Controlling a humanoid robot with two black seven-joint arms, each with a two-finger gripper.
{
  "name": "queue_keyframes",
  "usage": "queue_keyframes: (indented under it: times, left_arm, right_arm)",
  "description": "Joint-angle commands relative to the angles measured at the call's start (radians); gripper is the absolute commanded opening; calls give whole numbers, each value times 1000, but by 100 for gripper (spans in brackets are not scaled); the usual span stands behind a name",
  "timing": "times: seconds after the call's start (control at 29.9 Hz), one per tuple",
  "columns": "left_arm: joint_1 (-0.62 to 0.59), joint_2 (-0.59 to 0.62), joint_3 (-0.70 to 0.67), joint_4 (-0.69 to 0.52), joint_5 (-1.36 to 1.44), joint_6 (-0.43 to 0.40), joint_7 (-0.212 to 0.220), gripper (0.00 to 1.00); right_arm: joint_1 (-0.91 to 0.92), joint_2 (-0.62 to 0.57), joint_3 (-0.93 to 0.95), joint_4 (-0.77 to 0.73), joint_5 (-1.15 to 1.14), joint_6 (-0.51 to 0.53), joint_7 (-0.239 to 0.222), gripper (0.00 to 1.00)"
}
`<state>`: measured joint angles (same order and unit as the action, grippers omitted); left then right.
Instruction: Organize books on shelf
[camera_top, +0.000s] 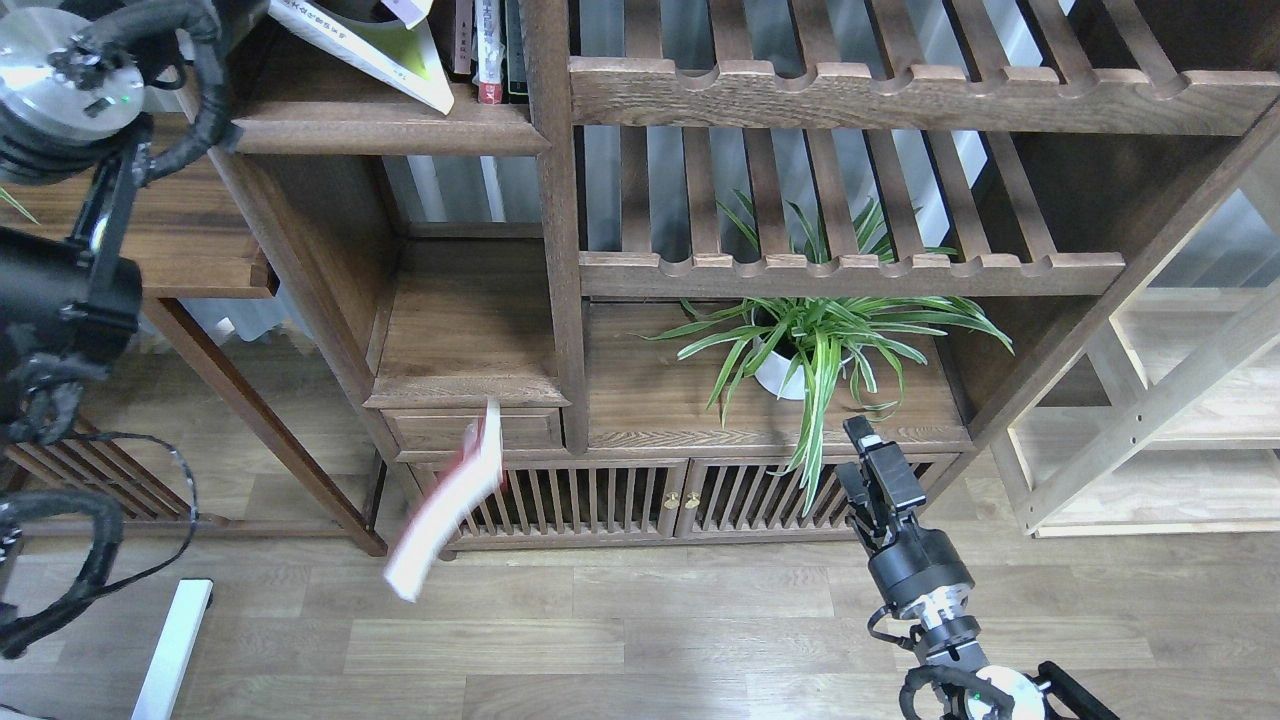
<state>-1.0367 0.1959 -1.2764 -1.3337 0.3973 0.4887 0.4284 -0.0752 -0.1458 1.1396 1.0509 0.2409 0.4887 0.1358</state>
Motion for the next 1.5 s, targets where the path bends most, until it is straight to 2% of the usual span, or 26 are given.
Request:
queue_keyframes:
  times: [0.0, 0.13, 0.77, 0.87, 0.97, 1.04, 1.2, 1.3, 1.47]
  left_arm:
    - [-22, -33, 23, 43, 0, 0, -16, 3]
    - [-36, -33, 29, 67, 0, 0, -31, 3]
    - [-3, -23, 29, 68, -1, 0, -39, 7]
    - [0, -23, 32, 73, 0, 0, -42, 21]
    - [-2, -26, 40, 79, 0, 0, -43, 27]
    - [-6, -29, 48, 85, -1, 0, -40, 38]
    - [-11, -33, 55, 88, -1, 0, -40, 40]
    - [-16, -33, 55, 88, -1, 0, -36, 45]
    - [-22, -33, 46, 77, -6, 0, -25, 45]
  right_arm:
    - [0, -1, 2, 0, 3, 0, -1, 100]
    - [0, 0, 5, 0, 5, 0, -1, 100]
    - [2, -8, 12, -3, 18, 0, -1, 100]
    - [5, -9, 29, -3, 20, 0, -2, 100]
    - [6, -11, 31, -5, 20, 0, -2, 100]
    - [6, -11, 31, -5, 20, 0, -2, 100]
    - [8, -9, 26, -5, 18, 0, -2, 100]
    - [8, -9, 26, -5, 18, 0, -2, 100]
    - [11, -9, 22, -6, 18, 0, -2, 100]
